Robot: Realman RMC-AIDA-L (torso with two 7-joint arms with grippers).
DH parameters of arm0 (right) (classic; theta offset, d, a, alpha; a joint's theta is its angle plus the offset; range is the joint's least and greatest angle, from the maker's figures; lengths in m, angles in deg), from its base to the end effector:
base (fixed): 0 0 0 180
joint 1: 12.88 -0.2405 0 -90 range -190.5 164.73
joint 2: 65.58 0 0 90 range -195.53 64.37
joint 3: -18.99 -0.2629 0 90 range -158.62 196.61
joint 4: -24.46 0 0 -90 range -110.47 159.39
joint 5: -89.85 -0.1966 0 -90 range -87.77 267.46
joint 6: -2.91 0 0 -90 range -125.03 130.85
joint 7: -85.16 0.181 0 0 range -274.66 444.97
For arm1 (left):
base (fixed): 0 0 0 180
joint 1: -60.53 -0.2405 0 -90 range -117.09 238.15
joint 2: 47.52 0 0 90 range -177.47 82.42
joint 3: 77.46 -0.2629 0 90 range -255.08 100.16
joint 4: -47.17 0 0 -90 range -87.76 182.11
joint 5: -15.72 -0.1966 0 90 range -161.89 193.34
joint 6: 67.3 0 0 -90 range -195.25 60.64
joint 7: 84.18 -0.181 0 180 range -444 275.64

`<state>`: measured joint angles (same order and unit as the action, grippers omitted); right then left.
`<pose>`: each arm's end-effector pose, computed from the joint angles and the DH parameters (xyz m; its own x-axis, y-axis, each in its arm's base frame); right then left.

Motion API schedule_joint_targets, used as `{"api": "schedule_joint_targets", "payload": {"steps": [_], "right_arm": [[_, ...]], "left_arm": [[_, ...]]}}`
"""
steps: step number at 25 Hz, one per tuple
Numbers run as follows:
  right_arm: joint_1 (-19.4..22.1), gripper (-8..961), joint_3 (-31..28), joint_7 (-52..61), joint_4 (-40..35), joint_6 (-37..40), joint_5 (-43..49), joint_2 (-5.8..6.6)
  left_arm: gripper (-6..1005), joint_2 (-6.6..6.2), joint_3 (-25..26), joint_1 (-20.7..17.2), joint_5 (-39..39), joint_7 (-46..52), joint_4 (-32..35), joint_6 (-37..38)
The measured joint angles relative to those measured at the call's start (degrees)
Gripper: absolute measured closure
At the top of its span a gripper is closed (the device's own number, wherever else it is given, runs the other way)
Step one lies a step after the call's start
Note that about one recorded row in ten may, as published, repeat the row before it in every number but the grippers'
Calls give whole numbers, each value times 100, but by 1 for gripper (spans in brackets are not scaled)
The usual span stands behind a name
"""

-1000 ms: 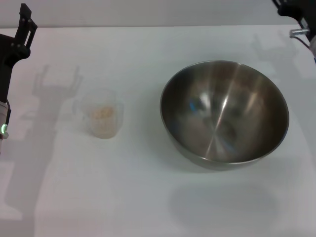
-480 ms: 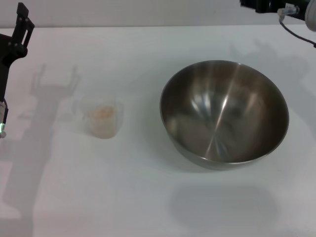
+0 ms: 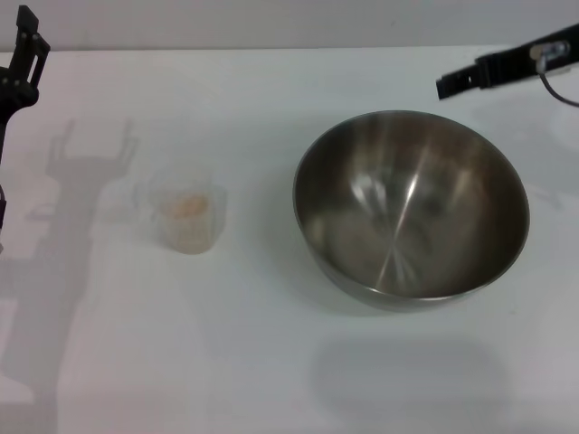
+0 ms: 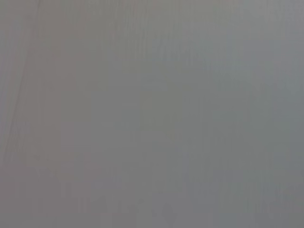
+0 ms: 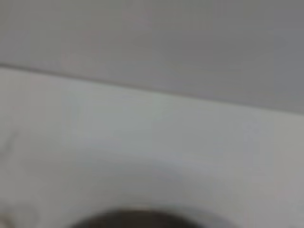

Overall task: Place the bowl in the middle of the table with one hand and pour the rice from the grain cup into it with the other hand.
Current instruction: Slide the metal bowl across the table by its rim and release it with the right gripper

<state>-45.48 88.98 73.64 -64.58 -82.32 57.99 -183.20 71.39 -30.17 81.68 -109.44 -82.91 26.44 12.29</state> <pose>0.1828 0.3888 0.0301 0.5528 -0.7901 -0.2648 -0.7707 -0.3638 -0.5232 -0.2716 0.3504 0.0158 0.6089 -0.3298 0.7214 0.7363 -0.1033 -0.6687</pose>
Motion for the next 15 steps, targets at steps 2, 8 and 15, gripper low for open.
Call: {"api": "schedule_joint_targets", "payload": {"steps": [2, 8, 15], "right_arm": [[-94, 235, -26, -19, 171, -165, 72, 40], [-245, 237, -63, -150, 670, -392, 296, 97], [-267, 238, -75, -276, 1033, -431, 303, 127]], "left_arm": [[170, 0, 0, -2, 1, 1, 2, 0], [169, -10, -1, -5, 1, 4, 8, 3], [169, -9, -1, 30, 0, 5, 8, 4]]}}
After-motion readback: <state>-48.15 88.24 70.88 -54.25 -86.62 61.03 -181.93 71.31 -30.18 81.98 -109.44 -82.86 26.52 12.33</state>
